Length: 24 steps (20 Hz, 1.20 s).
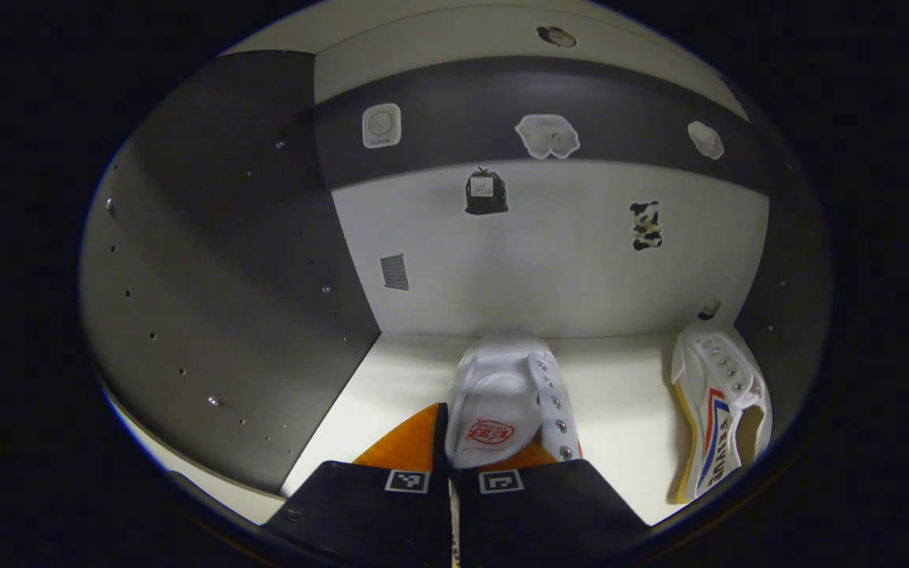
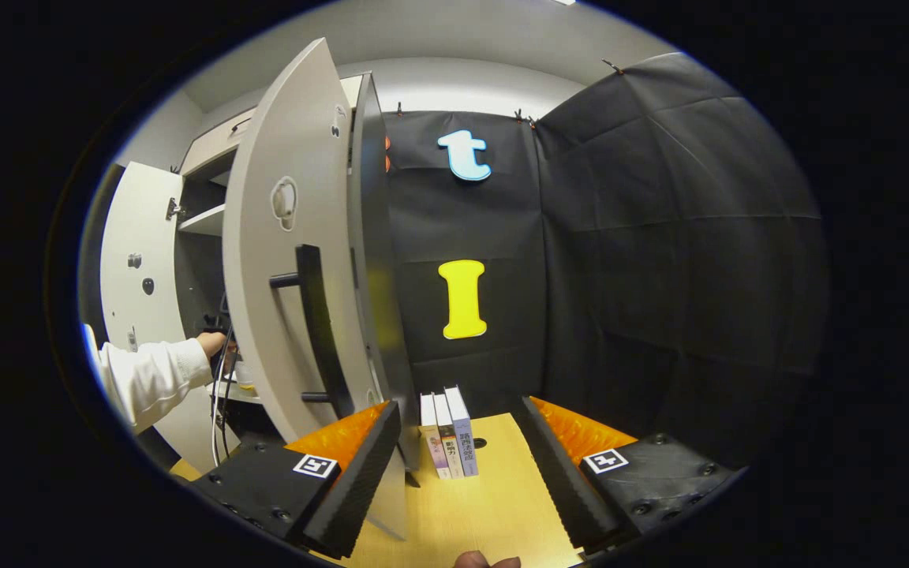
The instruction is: Grab one shoe with the right hand and put it into the shoe cabinet, grab the other shoe with the left hand and put it into the shoe cabinet; then close the right door with the right hand and the left door with the left hand.
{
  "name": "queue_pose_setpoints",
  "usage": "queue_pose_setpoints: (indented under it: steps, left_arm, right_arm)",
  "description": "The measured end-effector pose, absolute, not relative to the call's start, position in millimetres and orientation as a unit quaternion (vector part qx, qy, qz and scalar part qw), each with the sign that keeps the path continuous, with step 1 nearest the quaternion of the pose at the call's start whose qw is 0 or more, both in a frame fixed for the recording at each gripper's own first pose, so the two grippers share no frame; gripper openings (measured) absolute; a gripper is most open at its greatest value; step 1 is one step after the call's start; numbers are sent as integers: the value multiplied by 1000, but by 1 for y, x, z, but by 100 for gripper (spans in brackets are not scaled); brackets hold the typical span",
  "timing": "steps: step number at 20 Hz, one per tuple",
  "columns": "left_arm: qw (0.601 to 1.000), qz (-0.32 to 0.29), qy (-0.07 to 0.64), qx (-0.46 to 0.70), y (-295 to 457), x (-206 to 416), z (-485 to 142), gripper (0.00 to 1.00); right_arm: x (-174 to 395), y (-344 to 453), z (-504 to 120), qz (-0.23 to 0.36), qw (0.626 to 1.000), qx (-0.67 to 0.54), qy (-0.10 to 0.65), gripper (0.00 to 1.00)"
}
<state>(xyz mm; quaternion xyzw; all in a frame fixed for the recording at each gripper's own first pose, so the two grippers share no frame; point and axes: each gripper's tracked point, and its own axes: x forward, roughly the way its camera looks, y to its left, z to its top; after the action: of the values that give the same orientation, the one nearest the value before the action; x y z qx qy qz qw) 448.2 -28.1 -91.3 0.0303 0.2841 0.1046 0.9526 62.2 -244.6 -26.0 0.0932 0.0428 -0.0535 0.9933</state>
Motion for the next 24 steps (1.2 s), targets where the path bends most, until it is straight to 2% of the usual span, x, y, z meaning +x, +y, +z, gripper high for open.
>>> queue_pose_setpoints:
  steps: [5, 8, 11, 12, 14, 15, 16, 17, 19, 24]
  left_arm:
    - [948, 108, 295, 46, -30, 458, -102, 10]
    - [950, 95, 292, 47, -36, 451, -95, 24]
    - [957, 88, 271, 53, -38, 437, -79, 46]
    - [960, 86, 261, 57, -37, 429, -74, 60]
    - [967, 72, 236, 56, -43, 411, -62, 76]
    - [972, 59, 222, 55, -48, 399, -55, 80]
    - [976, 48, 205, 54, -52, 387, -46, 97]
    - [979, 42, 192, 56, -54, 376, -37, 100]
    - [983, 24, 172, 52, -62, 354, -25, 96]
    - [994, -3, 102, 34, -69, 290, 17, 96]
  right_arm:
    - [65, -253, -30, -60, 992, 100, 50, 97]
    - [62, -252, -26, -60, 992, 98, 46, 97]
    - [54, -248, -22, -59, 993, 99, 42, 97]
    - [51, -246, -20, -58, 993, 98, 41, 97]
    - [44, -241, -14, -57, 993, 96, 36, 97]
    - [40, -238, -10, -55, 993, 96, 34, 97]
    - [37, -232, -6, -52, 994, 96, 32, 97]
    - [34, -226, -3, -47, 994, 95, 30, 97]
    - [27, -214, 5, -37, 995, 90, 26, 97]
    - [13, -180, 24, -7, 996, 86, 16, 97]
